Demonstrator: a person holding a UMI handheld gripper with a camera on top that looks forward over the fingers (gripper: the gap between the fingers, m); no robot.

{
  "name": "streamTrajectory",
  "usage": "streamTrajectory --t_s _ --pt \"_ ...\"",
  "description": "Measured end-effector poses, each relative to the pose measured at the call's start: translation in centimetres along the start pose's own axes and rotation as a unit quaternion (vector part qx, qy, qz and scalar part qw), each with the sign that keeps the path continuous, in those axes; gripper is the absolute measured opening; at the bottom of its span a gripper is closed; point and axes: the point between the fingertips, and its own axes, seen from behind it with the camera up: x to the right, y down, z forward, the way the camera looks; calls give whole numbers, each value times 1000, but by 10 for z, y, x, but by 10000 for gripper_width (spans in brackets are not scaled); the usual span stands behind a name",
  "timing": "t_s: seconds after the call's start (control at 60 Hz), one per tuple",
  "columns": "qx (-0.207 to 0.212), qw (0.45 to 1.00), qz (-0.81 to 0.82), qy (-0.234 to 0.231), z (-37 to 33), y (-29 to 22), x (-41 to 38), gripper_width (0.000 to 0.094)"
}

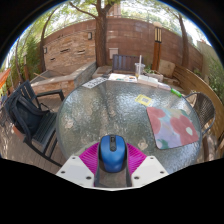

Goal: Arrange mouse

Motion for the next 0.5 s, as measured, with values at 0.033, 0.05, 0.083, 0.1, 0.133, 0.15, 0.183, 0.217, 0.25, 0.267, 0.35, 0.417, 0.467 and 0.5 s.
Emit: streamTrajectory --t_s 0.033,0.05,0.083,0.1,0.133,0.15,0.183,0.217,0.25,0.267,0.35,0.417,0.467,0.5 --pt "22 1000 -1 -12 -9 -22 -5 364" --pt "33 999 -2 -21 -15 -34 -8 364" --pt "54 998 -4 -36 -28 -63 -17 365" --pt "69 997 -2 -41 -35 -77 -18 365" --pt "96 994 -1 -50 -50 -109 -23 365" --pt "107 993 -1 -55 -56 -124 -18 365" --pt "136 989 2 -61 -70 -154 -10 364" --pt "162 985 5 -61 -82 -181 3 364" --pt "179 982 8 -61 -89 -206 15 362" --pt "188 980 12 -61 -93 -216 23 364" --pt "207 976 36 -52 -91 -250 77 361" --pt "203 978 43 -28 -67 -253 130 362" --pt "175 984 43 -7 -40 -234 168 359" --pt "154 987 51 2 -23 -225 187 361"
